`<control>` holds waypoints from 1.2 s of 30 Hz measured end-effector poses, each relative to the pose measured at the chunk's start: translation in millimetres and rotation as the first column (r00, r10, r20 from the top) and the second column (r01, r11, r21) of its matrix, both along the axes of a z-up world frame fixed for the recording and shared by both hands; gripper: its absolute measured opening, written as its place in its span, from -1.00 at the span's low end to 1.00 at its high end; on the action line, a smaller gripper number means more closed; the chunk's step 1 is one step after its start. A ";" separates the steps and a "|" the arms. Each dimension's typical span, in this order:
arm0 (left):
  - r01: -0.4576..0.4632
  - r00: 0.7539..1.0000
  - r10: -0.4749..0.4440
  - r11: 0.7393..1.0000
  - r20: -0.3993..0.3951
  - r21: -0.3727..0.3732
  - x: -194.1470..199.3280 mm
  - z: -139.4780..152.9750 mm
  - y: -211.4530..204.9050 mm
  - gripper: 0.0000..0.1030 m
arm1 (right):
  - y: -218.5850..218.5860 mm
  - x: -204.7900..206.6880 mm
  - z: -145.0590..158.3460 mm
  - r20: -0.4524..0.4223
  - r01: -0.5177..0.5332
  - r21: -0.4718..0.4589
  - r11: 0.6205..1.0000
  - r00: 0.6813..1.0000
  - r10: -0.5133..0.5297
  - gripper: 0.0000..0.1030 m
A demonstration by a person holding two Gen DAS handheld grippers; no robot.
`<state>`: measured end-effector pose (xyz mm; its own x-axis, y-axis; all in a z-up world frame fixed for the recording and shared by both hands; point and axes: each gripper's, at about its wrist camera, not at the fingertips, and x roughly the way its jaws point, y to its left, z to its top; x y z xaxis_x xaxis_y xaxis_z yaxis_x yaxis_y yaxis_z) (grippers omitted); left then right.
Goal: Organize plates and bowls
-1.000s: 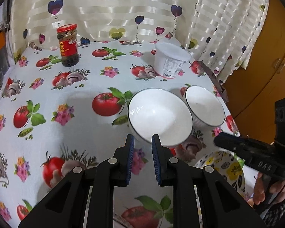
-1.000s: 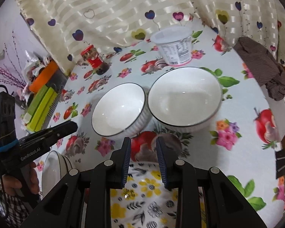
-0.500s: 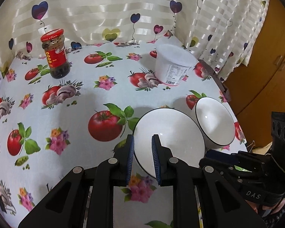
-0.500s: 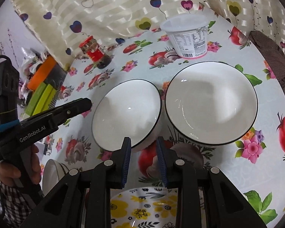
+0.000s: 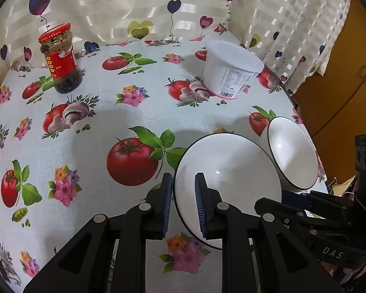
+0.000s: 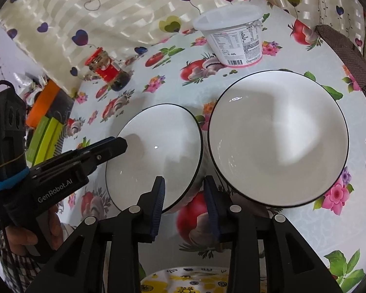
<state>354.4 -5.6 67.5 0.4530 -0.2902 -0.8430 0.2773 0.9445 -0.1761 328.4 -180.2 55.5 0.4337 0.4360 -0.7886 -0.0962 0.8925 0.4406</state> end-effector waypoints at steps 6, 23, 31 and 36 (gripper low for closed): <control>0.010 1.000 -0.010 1.000 0.011 0.025 2.3 -3.3 -5.5 -0.62 | 4.3 4.1 -3.7 -0.004 0.011 -0.026 1.000 1.000 -0.011 -0.38; 0.003 0.999 -0.005 0.999 0.050 0.053 -6.3 0.8 -8.0 -0.63 | 3.1 1.6 -2.8 -0.007 0.043 -0.025 0.999 0.999 -0.043 -0.54; -0.019 0.998 0.016 0.999 0.068 0.043 -20.5 9.2 -5.2 -0.62 | 2.1 -6.4 7.9 0.008 0.042 -0.013 0.999 0.999 -0.042 -0.54; -0.020 0.996 0.016 0.999 0.090 0.046 -32.5 19.0 -8.9 -0.62 | 0.6 -11.7 12.7 0.005 0.043 -0.010 0.999 0.999 -0.043 -0.54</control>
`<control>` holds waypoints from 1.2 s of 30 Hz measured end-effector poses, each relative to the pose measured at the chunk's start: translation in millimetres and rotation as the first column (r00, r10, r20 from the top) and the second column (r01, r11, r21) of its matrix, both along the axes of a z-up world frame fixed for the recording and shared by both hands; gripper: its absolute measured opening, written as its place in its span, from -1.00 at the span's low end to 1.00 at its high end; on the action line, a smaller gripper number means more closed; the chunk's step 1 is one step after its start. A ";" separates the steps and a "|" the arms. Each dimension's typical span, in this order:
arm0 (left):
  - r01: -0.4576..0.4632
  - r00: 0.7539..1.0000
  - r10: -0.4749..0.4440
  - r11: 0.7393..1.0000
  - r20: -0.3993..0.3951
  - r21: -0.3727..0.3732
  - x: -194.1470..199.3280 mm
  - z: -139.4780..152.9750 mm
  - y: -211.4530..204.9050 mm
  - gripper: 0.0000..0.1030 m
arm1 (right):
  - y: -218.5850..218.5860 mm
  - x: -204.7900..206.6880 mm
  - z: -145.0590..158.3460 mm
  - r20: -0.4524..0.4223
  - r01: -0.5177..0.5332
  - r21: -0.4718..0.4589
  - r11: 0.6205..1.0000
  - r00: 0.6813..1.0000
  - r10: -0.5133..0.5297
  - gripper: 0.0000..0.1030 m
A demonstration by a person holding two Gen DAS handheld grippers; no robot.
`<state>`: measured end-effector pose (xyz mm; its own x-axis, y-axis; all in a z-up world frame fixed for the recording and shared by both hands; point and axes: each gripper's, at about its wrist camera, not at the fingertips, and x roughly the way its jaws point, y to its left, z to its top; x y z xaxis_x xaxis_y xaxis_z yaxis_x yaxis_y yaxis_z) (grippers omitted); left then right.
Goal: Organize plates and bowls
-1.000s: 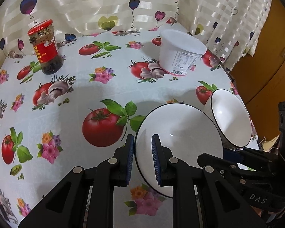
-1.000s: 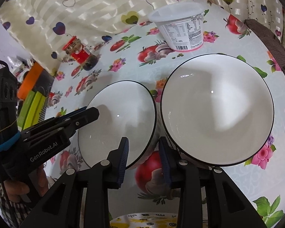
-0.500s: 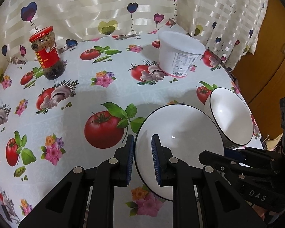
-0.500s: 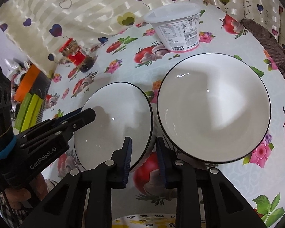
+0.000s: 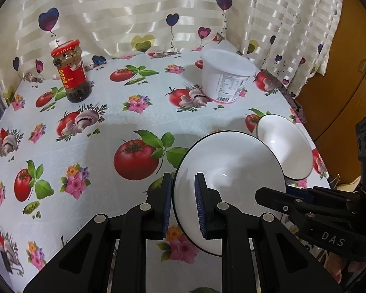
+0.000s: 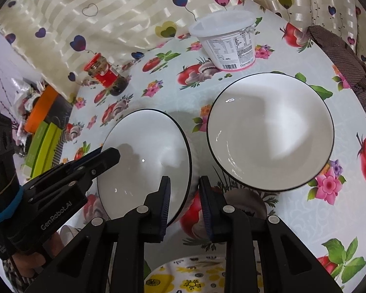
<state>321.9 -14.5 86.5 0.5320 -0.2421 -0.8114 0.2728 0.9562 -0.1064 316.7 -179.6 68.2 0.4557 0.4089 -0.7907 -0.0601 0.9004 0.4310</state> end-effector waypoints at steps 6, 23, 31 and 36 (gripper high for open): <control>-0.002 1.000 0.003 1.000 0.023 -0.010 -10.8 12.7 -1.7 -0.62 | -4.1 -12.3 11.1 0.007 0.001 0.013 1.000 1.000 -0.001 -0.54; 0.013 0.998 -0.011 0.999 0.055 -0.039 -44.6 34.0 -17.9 -0.62 | -26.5 -49.2 37.4 0.049 0.015 0.020 1.000 0.999 -0.016 -0.54; 0.021 0.999 -0.019 0.999 0.050 -0.043 -60.3 34.6 -26.9 -0.62 | -38.4 -68.3 40.1 0.054 0.021 0.026 0.999 0.998 -0.022 -0.54; 0.032 0.999 -0.030 0.999 0.043 -0.041 -68.5 32.4 -33.9 -0.62 | -46.0 -79.2 41.4 0.058 0.031 0.020 0.999 0.998 -0.032 -0.54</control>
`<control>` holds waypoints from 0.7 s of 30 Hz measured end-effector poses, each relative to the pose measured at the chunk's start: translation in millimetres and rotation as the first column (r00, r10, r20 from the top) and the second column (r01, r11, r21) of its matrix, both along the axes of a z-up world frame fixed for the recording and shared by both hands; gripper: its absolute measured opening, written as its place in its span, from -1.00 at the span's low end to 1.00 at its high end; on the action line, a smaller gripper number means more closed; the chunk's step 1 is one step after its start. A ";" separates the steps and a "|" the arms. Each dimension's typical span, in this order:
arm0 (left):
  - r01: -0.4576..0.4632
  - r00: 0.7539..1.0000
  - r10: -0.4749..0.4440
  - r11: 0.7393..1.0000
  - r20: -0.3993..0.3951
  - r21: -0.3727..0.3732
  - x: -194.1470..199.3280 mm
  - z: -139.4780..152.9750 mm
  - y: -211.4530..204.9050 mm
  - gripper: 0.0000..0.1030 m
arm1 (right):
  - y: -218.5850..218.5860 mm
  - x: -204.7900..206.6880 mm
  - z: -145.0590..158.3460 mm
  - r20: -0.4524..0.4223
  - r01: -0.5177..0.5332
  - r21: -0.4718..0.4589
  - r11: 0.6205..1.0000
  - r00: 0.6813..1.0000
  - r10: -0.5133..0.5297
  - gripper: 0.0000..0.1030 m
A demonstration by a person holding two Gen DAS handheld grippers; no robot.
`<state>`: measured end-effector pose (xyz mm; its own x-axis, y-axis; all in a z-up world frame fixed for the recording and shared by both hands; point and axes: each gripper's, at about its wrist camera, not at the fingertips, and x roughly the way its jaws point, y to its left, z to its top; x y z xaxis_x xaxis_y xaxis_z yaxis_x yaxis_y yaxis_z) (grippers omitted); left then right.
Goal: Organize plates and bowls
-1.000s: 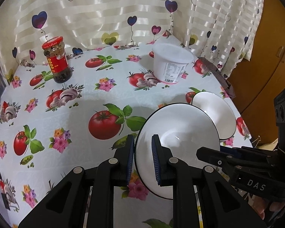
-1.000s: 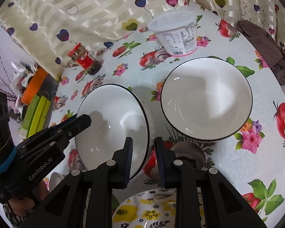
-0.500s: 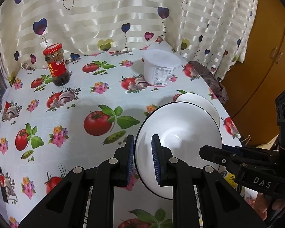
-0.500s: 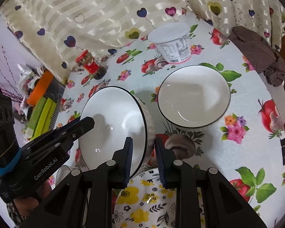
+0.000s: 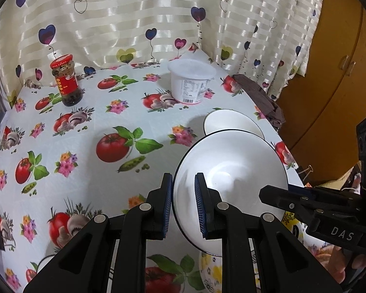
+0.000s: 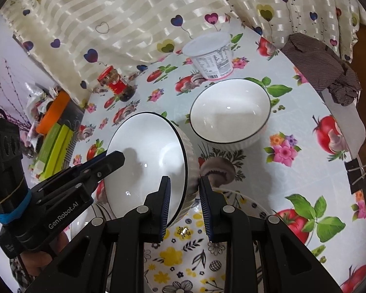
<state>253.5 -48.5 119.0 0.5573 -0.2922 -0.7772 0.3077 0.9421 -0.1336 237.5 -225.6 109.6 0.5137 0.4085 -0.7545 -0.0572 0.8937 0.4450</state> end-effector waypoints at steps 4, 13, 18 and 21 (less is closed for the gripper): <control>0.007 1.000 -0.007 1.000 0.000 -0.001 -8.0 -0.8 -6.0 -0.62 | -6.6 -8.7 -1.3 -0.004 0.007 0.007 1.000 1.000 -0.007 -0.54; 0.027 0.999 -0.028 1.000 -0.019 -0.003 -22.2 -7.3 -18.3 -0.62 | -20.3 -28.9 -8.3 -0.022 0.022 0.013 1.000 1.000 -0.022 -0.54; 0.039 0.999 -0.039 0.999 -0.024 0.001 -31.7 -10.8 -25.1 -0.62 | -27.6 -41.0 -10.9 -0.027 0.028 0.019 0.999 0.999 -0.027 -0.54; 0.041 0.999 -0.041 0.999 -0.035 -0.007 -37.3 -14.8 -27.2 -0.62 | -31.4 -48.6 -12.9 -0.031 0.030 0.021 0.999 0.999 -0.030 -0.54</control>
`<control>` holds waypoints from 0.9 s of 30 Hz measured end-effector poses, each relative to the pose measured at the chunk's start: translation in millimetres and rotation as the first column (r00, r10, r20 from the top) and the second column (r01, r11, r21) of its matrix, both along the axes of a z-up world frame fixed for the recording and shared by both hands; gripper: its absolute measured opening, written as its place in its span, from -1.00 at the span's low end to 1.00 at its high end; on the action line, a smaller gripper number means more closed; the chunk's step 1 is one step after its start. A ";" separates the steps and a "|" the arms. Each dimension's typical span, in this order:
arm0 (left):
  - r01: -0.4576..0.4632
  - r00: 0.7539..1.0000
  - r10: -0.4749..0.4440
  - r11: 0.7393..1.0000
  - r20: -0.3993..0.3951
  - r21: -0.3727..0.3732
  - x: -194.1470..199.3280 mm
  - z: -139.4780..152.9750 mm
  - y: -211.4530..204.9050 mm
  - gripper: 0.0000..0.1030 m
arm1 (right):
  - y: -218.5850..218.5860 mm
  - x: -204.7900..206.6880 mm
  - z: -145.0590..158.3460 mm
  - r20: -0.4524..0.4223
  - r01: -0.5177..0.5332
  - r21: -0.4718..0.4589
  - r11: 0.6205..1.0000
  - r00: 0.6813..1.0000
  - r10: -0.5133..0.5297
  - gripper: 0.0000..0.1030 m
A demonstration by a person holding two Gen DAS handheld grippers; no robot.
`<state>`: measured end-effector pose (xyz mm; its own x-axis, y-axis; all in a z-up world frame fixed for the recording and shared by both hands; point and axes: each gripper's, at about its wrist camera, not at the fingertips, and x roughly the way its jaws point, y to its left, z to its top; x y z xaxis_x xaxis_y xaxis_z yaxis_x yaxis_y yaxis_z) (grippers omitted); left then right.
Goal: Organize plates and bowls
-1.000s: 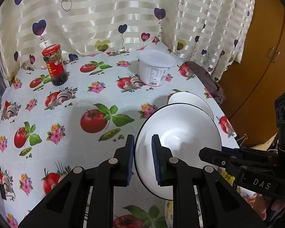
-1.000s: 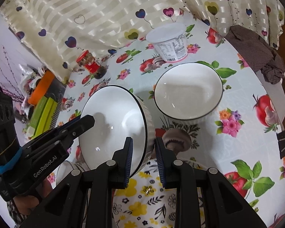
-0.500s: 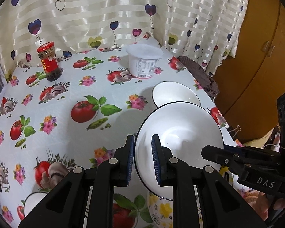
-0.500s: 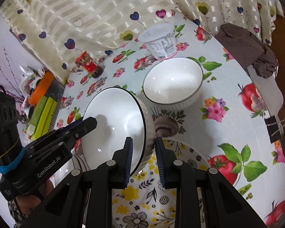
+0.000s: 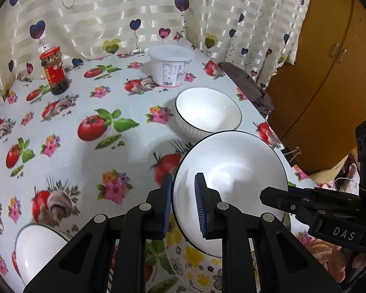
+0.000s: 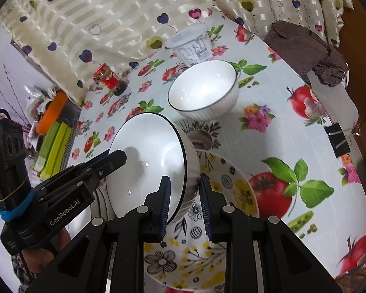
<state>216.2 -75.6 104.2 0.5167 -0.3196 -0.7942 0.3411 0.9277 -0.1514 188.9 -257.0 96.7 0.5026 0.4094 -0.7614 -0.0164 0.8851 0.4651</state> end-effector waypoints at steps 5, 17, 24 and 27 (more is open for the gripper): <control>0.003 1.000 -0.003 1.000 -0.015 0.003 -11.1 -8.3 -5.3 -0.62 | -4.6 -12.9 -7.6 -0.021 0.000 0.002 1.000 1.000 0.000 -0.54; 0.016 0.999 -0.015 1.000 -0.052 0.010 -28.7 -23.0 -12.9 -0.62 | -12.6 -31.6 -18.3 -0.046 0.010 0.005 1.000 0.999 -0.009 -0.54; 0.019 0.998 -0.018 1.000 -0.068 0.017 -33.2 -29.9 -15.6 -0.62 | -15.3 -35.1 -26.0 -0.062 0.013 0.009 1.000 0.998 -0.012 -0.54; 0.019 0.998 -0.018 1.000 -0.067 0.018 -34.2 -30.1 -15.8 -0.62 | -16.4 -35.7 -27.3 -0.064 0.012 0.010 1.000 0.998 -0.011 -0.54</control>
<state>182.0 -91.4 74.1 0.4563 -0.3131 -0.8329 0.3479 0.9243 -0.1569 153.2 -273.4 69.4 0.4577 0.4119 -0.7880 0.0235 0.8803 0.4738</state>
